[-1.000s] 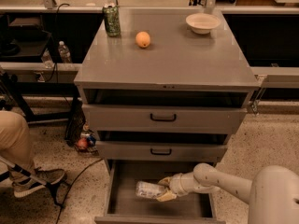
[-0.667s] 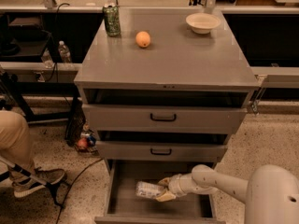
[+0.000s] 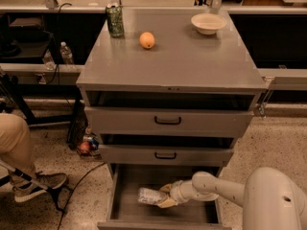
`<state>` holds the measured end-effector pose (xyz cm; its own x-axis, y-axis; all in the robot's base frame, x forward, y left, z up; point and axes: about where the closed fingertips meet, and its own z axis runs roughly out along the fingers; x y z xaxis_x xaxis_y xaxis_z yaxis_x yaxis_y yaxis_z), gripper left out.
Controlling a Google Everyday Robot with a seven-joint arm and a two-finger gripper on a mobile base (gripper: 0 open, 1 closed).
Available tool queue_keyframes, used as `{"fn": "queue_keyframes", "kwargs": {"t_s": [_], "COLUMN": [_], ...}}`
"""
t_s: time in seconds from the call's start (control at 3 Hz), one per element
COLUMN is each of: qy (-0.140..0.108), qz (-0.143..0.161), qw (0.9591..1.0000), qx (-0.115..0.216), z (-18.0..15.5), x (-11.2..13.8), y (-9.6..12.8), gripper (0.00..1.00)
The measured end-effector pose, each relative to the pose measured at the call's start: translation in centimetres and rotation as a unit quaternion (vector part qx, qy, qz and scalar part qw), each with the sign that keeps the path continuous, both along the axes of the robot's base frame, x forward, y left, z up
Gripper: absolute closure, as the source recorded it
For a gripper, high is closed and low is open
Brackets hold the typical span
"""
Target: Place blue plastic bottle into bottom drawer
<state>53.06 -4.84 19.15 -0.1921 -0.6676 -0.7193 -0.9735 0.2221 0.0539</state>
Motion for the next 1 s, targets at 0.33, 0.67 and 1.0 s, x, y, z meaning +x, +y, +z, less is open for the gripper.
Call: {"fn": "queue_keyframes", "kwargs": {"t_s": [0.33, 0.67, 1.0], "qy": [0.014, 0.023, 0.027], "qz": [-0.011, -0.016, -0.015], "qw": [0.9998, 0.9996, 0.9995], "qx": [-0.002, -0.002, 0.001], "z": [-1.6, -2.3, -2.6], "x": [-0.1, -0.2, -0.2], "y": [0.0, 0.0, 0.2], "gripper": [0.97, 0.74, 0.51]}}
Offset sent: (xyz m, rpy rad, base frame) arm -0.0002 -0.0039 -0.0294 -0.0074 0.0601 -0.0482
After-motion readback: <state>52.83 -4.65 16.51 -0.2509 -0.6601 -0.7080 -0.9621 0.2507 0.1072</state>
